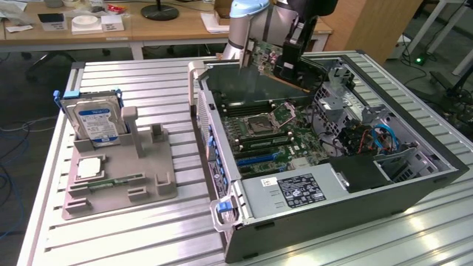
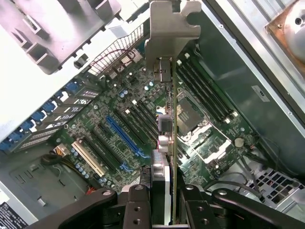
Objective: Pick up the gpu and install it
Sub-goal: 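Insert the gpu into the slot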
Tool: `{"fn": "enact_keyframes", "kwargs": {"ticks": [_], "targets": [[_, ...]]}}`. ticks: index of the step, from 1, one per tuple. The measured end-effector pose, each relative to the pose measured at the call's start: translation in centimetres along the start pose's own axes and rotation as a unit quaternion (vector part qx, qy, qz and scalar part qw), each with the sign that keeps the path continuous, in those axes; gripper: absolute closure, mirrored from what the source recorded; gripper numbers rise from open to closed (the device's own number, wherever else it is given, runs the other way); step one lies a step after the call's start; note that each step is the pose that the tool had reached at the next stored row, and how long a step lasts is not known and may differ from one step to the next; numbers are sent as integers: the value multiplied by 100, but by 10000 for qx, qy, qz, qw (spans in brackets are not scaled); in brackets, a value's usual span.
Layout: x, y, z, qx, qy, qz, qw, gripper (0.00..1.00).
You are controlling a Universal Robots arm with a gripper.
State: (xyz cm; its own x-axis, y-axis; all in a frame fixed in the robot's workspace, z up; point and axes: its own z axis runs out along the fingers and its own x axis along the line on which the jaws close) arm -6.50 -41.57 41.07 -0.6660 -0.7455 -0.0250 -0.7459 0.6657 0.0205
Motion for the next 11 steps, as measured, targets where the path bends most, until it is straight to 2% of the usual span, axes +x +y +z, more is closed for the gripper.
{"fn": "enact_keyframes", "kwargs": {"ticks": [7, 11], "targets": [[1, -1, 2, -8, 7, -336, 9994, 72], [1, -1, 4, -17, 14, -692, 9976, 72]]}}
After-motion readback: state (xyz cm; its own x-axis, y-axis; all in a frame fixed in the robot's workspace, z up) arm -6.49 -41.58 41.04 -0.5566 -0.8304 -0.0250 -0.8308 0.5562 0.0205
